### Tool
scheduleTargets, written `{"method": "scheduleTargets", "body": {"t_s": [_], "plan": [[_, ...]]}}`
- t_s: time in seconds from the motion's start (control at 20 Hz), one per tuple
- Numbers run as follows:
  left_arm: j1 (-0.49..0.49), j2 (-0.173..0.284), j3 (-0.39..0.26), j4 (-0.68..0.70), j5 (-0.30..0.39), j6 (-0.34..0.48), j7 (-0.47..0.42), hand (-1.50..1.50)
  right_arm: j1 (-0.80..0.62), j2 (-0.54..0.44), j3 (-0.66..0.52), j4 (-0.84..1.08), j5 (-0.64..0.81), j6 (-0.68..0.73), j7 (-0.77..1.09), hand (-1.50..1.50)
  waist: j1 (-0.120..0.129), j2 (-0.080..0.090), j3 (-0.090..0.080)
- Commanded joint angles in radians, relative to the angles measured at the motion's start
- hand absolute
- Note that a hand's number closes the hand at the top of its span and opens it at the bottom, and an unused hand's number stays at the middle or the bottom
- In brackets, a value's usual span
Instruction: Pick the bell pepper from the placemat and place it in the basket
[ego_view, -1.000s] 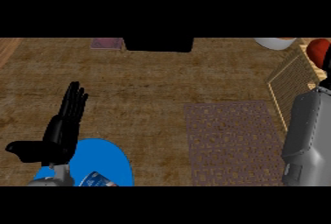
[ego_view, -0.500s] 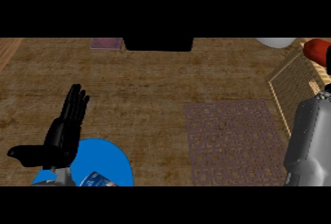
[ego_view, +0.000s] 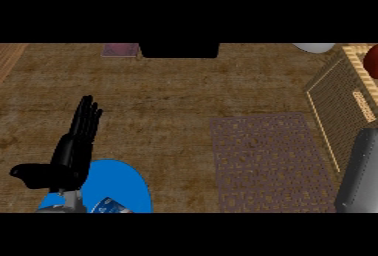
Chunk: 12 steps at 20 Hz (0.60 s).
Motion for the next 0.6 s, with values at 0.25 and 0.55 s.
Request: {"method": "scheduleTargets", "body": {"t_s": [0.25,0.55], "plan": [[0.022,-0.01,-0.027,-0.011,-0.021,0.005,0.01,0.0,0.156,0.0,0.25,-0.398,-0.012,0.178,0.211,-1.5,-0.003,-0.004,0.002],[0.054,-0.017,-0.029,-0.077,-0.016,0.014,0.022,0.0,0.252,0.0,0.413,-0.598,-0.036,0.256,0.207,-1.5,0.006,-0.003,0.003]]}}
